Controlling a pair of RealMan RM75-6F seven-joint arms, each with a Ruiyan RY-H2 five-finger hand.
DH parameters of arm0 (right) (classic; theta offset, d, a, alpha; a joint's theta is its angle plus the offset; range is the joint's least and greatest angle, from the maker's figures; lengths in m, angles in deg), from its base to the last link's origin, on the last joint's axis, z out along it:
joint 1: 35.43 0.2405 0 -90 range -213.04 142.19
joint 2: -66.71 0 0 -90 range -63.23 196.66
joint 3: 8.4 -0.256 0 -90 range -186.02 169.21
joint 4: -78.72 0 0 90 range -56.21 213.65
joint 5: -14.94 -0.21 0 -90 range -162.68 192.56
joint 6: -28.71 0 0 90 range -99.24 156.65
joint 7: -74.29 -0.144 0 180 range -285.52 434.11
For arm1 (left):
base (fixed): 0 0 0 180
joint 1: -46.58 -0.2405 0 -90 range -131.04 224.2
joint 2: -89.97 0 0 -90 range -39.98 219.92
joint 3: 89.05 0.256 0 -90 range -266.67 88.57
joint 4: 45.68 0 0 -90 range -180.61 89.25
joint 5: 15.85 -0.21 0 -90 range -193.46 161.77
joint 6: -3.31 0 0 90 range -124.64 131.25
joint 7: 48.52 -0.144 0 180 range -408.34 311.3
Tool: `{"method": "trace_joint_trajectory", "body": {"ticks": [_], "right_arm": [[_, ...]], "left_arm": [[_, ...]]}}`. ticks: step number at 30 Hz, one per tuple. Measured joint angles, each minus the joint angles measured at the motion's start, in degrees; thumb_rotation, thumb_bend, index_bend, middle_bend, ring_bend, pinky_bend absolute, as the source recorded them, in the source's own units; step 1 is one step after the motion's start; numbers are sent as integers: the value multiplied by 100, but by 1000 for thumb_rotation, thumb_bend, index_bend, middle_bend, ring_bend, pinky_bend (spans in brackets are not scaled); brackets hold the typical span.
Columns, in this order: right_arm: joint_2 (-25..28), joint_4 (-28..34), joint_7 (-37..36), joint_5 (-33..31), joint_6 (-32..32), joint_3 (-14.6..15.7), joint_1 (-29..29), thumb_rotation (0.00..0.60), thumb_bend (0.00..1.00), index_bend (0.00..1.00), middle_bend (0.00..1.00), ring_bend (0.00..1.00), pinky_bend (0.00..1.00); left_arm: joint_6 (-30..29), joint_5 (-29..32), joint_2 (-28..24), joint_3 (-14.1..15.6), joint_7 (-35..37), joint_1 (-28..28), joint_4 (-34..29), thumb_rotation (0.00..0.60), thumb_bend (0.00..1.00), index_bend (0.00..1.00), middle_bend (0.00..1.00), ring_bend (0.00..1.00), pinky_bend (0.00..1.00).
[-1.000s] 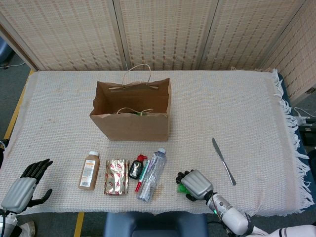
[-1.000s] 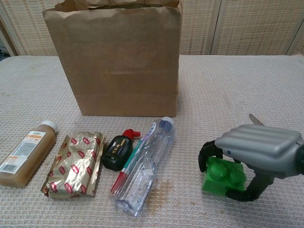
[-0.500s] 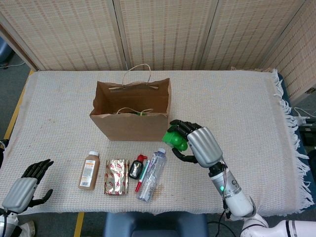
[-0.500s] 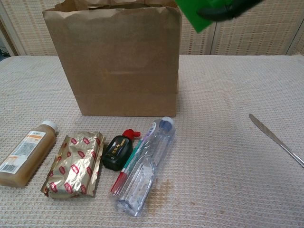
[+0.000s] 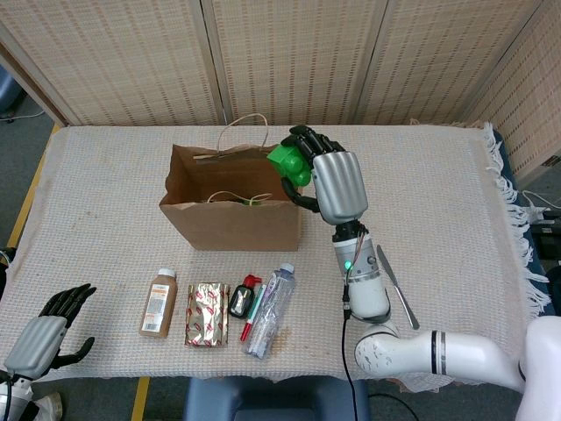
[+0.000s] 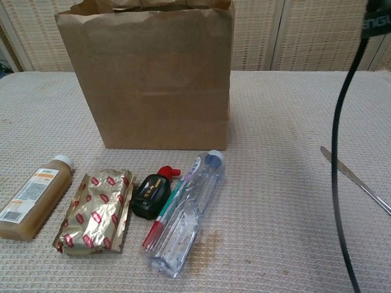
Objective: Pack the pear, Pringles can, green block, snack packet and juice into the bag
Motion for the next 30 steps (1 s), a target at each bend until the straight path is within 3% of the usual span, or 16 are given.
{"method": "trace_joint_trajectory", "body": {"ticks": [3,6,9,13,23,30], "right_arm": [[-348,-581,205,-322,3,-121,364,600,421,605,582,537,634],[-674,-1086,446,-699,53,-164,692,600,310,522,542,434,555],[-873,-1354,719,-1054,162,-121,892,600,161,272,313,196,398],[-1020,-1464,909,-1370,272,-35,1022,600,48,52,164,72,283],[-767,-992,772,-1251,120,-29,921,600,15,26,154,65,262],[33,345,499,-896,-60,201,256,600,15,52,154,65,225]], "left_arm": [[21,-5,-13,8,35,8,-2,600,382,0,0,0,67],[35,-19,-25,20,64,15,-2,600,382,0,0,0,68],[47,-23,-42,22,99,24,-4,600,382,0,0,0,69],[55,-26,-57,23,150,32,-4,600,382,0,0,0,69],[58,-32,-72,33,156,34,-11,600,381,0,0,0,69],[56,-7,-68,22,134,31,-9,600,381,0,0,0,69]]}}
